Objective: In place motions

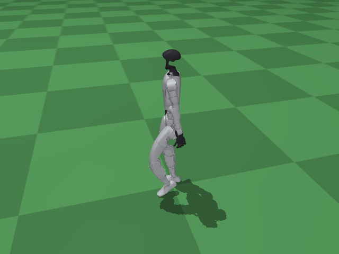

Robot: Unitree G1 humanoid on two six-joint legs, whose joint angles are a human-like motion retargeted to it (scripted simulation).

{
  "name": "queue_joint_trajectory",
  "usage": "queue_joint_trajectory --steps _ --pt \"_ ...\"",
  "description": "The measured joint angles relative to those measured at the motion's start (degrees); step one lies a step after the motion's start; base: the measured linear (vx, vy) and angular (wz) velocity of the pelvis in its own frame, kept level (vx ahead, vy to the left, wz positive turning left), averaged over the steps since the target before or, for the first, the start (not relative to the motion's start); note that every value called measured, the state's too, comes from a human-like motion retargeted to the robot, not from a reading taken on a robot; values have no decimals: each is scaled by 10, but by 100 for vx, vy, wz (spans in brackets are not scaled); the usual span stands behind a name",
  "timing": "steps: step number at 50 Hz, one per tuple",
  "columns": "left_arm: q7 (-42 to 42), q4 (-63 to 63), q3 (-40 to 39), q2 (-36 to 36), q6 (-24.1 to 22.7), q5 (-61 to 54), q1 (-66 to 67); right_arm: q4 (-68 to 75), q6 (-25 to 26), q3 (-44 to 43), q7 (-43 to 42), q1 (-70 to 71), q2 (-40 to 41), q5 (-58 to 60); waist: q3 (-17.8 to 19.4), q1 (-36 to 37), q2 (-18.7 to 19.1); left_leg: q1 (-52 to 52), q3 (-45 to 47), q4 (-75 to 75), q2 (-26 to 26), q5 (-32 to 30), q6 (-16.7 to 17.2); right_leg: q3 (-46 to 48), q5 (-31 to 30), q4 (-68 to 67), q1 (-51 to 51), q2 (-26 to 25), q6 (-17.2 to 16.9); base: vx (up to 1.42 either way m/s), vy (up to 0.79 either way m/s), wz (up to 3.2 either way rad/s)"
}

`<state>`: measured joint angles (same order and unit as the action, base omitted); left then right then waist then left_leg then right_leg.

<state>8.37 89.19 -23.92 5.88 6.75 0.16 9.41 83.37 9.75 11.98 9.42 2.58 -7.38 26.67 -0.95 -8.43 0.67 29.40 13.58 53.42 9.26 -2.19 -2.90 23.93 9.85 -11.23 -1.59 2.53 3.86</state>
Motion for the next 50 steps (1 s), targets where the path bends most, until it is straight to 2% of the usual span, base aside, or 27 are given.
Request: queue_joint_trajectory --steps 2,3,4,5,7,8,10,12,13,15,18,20,23,27,30,32,33,34,35,37,38,40,42,45,47,50 --pt "-13 -2 9 7 -1 -4 -12 9 4 -27 8 -16 -7 24 7 -22 17 -123 -18 -159 -44 -31 -1 9 22 -24 17 -8 -9 26 -1 32" --pt "-20 -1 14 11 -2 -4 -17 10 5 -36 9 -29 -9 28 7 -32 29 -179 -23 -246 -52 -41 9 9 30 -33 20 -21 -13 27 0 29" --pt "-27 3 18 16 -2 -2 -23 10 5 -46 11 -42 -12 31 8 -40 37 -225 -17 -314 -54 6 10 6 35 -51 20 -30 -16 26 3 20" --pt "-33 7 23 20 -1 0 -31 9 4 -56 13 -56 -16 33 9 -47 42 -265 -4 -374 -53 80 5 1 38 -72 18 -38 -19 26 6 47" --pt "-37 26 27 29 5 8 -54 12 3 -79 16 -78 -27 38 -8 -82 59 -299 77 -456 -32 113 -12 20 -24 -156 -29 -40 -33 16 8 80" --pt "-34 37 24 33 11 9 -73 15 7 -87 15 -81 -31 37 -30 -98 71 -278 64 -475 -33 101 -8 24 -83 -231 -90 -31 -46 -9 11 52" --pt "-34 49 15 41 20 8 -121 20 20 -104 1 -73 -32 21 -12 -112 71 -244 8 -473 -33 79 -3 1 -161 -407 -201 5 -59 -31 18 7" --pt "-28 36 38 54 20 -15 -170 30 22 -124 -30 -62 -33 -29 48 -116 61 -265 16 -478 -28 71 -9 -49 -162 -544 -276 -9 -50 -37 23 -1" --pt "-19 27 53 63 22 -24 -194 40 16 -128 -37 -52 -35 -57 69 -124 62 -266 14 -478 -25 69 -12 -40 -140 -613 -312 11 -38 -35 23 25" --pt "-5 5 67 79 27 -18 -228 55 13 -125 -21 -39 -38 -90 92 -152 72 -252 -4 -475 -13 65 -12 -20 -107 -731 -396 32 -21 -25 16 52" --pt "-16 -36 52 81 24 11 -214 68 41 -116 14 -44 -37 -69 56 -192 102 -197 -18 -475 -3 58 -17 -16 -74 -846 -544 30 -21 3 0 20" --pt "-25 -45 72 73 11 4 -210 67 41 -117 21 -61 -39 -57 22 -179 128 -166 5 -479 15 54 -15 -3 -60 -881 -613 27 -20 12 -2 -37" --pt "-11 -47 89 69 8 -2 -219 53 24 -115 19 -65 -34 -43 35 -180 125 -175 18 -485 20 51 -13 15 -51 -862 -601 40 -22 -6 0 10" --pt "1 -38 88 52 10 9 -204 40 13 -109 4 -72 -28 -38 37 -164 99 -216 27 -496 6 52 -9 3 -56 -739 -478 25 -35 12 -3 -14" --pt "-5 -31 80 31 8 12 -172 31 9 -104 0 -78 -28 -46 14 -144 84 -233 49 -500 -9 57 -3 -15 -80 -561 -344 4 -42 18 -4 -38" --pt "-10 -24 66 23 2 18 -146 31 11 -100 6 -66 -25 -54 33 -119 48 -287 67 -495 -24 75 1 -45 -105 -399 -203 -28 -41 18 -7 -38" --pt "-13 -21 61 17 0 19 -130 29 10 -100 5 -64 -25 -55 28 -120 43 -290 59 -489 -28 82 3 -52 -126 -307 -148 -43 -46 20 -11 32" --pt "-18 -19 54 12 -3 18 -112 28 9 -97 2 -62 -25 -56 24 -122 37 -291 47 -475 -34 90 3 -72 -98 -220 -93 -60 -60 21 -15 69" --pt "-24 -17 46 6 -6 17 -93 28 8 -93 -1 -58 -25 -56 20 -124 31 -289 33 -458 -40 98 4 -96 -47 -135 -40 -79 -79 21 -16 44" --pt "-25 -13 23 4 -8 9 -51 33 7 -75 -8 -47 -25 -49 5 -112 18 -273 46 -379 -39 83 6 11 36 -27 29 -42 -17 16 -13 -27" --pt "-19 -9 8 6 -4 10 -36 37 8 -66 -8 -37 -25 -44 -18 -94 9 -238 78 -315 -39 35 4 10 23 3 29 -28 -16 -5 -11 -48" --pt "-3 2 -6 10 11 9 -35 41 16 -71 4 3 -22 -36 -26 -75 17 -84 38 -126 -8 -99 8 -21 20 -12 -21 -23 -32 -37 -13 24" --pt "-10 17 -12 12 11 -27 -50 26 13 -61 19 48 -25 -37 44 -53 15 6 -1 28 20 -130 -19 -13 17 -19 0 -31 -28 -56 -6 25" --pt "25 41 -30 30 6 -55 -62 -4 10 -18 42 112 -37 -22 128 -35 -13 126 21 237 93 -49 -58 -29 13 -23 34 -37 -7 -35 -6 -21" --pt "45 60 -38 35 23 -23 -57 -25 11 -16 26 119 -34 10 132 -7 -33 218 38 327 108 -17 -85 -44 10 -29 32 -24 2 5 -8 -64" --pt "17 73 -39 29 25 8 -17 -44 -6 -21 -14 99 -28 23 104 51 -54 332 53 392 93 18 -79 -40 3 -43 11 2 23 25 0 -91"
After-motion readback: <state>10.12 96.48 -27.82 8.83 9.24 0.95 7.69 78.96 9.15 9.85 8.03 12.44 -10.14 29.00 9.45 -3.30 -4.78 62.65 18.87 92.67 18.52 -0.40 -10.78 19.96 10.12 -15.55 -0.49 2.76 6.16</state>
